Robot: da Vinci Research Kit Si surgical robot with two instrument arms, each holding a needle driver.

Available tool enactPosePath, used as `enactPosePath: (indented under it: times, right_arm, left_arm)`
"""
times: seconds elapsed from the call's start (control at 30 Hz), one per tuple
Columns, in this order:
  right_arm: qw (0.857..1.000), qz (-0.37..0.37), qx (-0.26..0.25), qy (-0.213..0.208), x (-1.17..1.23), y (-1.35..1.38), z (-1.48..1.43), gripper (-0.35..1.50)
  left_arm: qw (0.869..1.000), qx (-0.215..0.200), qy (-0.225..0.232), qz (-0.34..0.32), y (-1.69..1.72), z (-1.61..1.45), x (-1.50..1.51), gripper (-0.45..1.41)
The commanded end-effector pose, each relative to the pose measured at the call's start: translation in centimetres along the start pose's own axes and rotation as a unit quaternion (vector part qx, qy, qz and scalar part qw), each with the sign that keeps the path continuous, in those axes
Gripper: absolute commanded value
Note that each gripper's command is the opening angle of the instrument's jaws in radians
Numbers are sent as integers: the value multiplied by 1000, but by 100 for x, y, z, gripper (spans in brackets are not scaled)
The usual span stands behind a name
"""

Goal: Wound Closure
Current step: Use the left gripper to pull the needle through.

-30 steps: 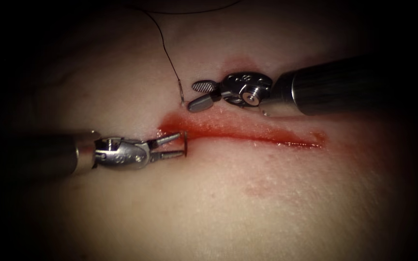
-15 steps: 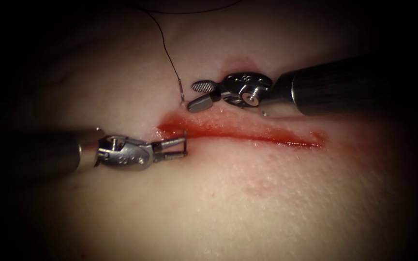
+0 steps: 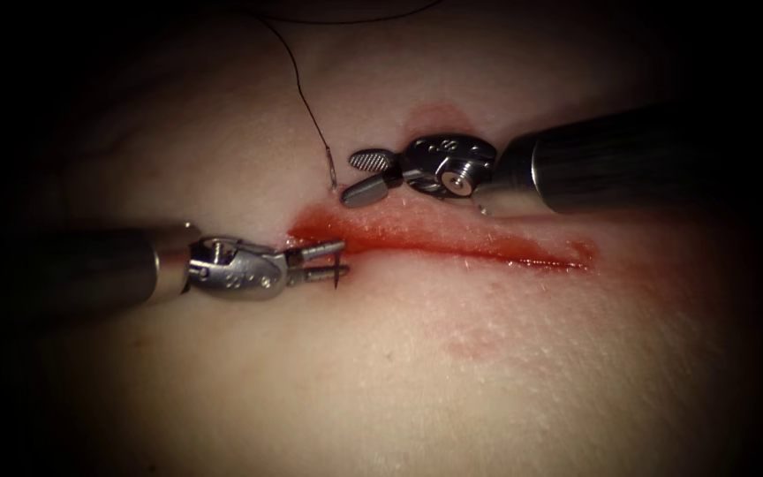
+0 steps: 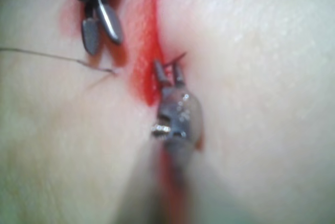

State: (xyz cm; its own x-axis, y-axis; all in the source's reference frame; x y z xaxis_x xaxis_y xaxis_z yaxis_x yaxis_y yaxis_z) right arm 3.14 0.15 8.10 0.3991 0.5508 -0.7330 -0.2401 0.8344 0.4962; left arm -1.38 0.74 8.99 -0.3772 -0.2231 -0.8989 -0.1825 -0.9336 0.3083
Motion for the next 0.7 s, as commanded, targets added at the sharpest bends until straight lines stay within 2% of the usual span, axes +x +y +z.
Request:
enactPosePath:
  times: [0.03, 0.17, 0.53, 0.63, 0.67, 0.7]
  right_arm:
    - [1000, 0, 1, 0, -4, 0, 7, 138]
    - [1000, 0, 1, 0, -4, 0, 7, 138]
    - [1000, 1, 1, 0, -3, 0, 7, 138]
    - [1000, 1, 1, 0, -3, 0, 7, 138]
    - [1000, 1, 1, 0, -3, 0, 7, 138]
    - [1000, 1, 1, 0, -3, 0, 7, 138]
  left_arm:
    - [1000, -1, 2, 2, 5, 6, 0, 0]
    - [1000, -3, 4, 9, 3, 6, 5, -3]
    - [1000, -4, 5, 11, -1, 13, -11, -4]
    - [1000, -2, 2, 11, 0, 14, -8, -18]
    - [1000, -2, 1, 11, 1, 15, -8, -35]
    - [1000, -2, 2, 14, 1, 14, -8, -35]
